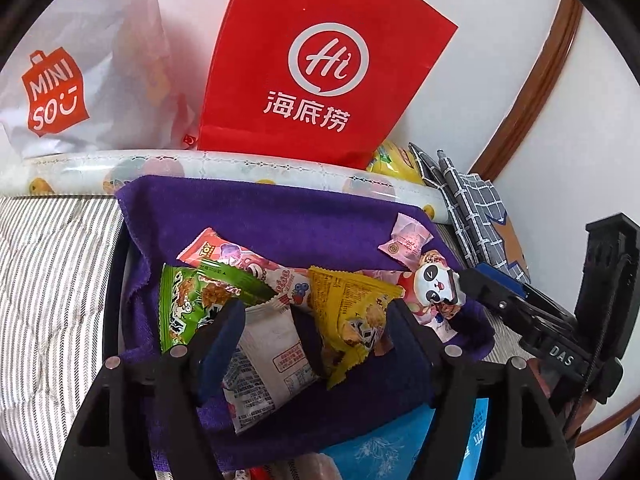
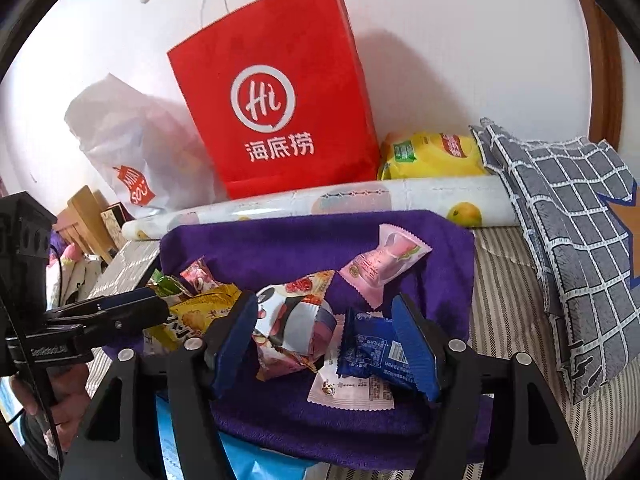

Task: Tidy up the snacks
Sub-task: 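Grasp the pink bag with the right tool while the left tool moves to the red packet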

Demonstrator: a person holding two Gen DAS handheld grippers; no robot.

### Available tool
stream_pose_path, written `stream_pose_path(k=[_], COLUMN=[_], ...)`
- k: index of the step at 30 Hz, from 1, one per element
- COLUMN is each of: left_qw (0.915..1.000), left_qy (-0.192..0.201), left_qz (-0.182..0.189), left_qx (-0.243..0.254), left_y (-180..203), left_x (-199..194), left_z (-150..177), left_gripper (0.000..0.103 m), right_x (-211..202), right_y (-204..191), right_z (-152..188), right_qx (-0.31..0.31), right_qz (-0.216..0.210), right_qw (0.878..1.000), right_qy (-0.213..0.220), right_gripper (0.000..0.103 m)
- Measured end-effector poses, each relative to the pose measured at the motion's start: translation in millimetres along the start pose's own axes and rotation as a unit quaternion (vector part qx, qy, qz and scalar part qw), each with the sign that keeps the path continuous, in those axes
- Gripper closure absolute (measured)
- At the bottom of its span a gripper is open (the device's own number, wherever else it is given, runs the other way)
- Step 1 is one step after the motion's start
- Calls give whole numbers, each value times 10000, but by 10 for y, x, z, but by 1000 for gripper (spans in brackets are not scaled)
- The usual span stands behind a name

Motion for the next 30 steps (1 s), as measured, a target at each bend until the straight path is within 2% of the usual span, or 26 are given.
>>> stream_pose_path(k=[7,12,17,23,27,29,30], left_qw=[9999,9998,9995,9994,9993,9991,9990], left_qy=[114,185,317,353,366,421,409], left_qz=[-7,-10,-47,24,-25,-12,-136], left_qx=[55,52,59,66,95,92,77], left_y=[24,19,11,18,28,48,50], left_x=[-74,-132,-208,-284,-374,-455,-494], left_z=[-24,-51,-81,-130,-176,-202,-207], left_gripper=[32,32,32,32,32,33,33], right_x=[-292,-389,-627,-870,-1064,-1149,-1168], right_y=[-113,-164,-295,-482,-620,-729,-775], right_z=[-110,-155,-147,40,334,495,551], right_qx=[-291,-317,-429,-346,-132,-169,-193], right_qz=[87,97,431,342,213,297,333], right_qw=[9975,9968,9934,9971,9988,9990,9989], right_qy=[645,726,976,589,417,303,254], right_gripper=[35,36,38,37,37,37,36])
Point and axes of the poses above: each gripper's, at about its wrist camera, not at the fingertips, and x roughly the way its jaws point, y to its right, z to its underside, the point moved 6 cm from there along x, roughly the way its jaws point, and after that the axes turned 6 degrees about -z, right-handed, at the moved point
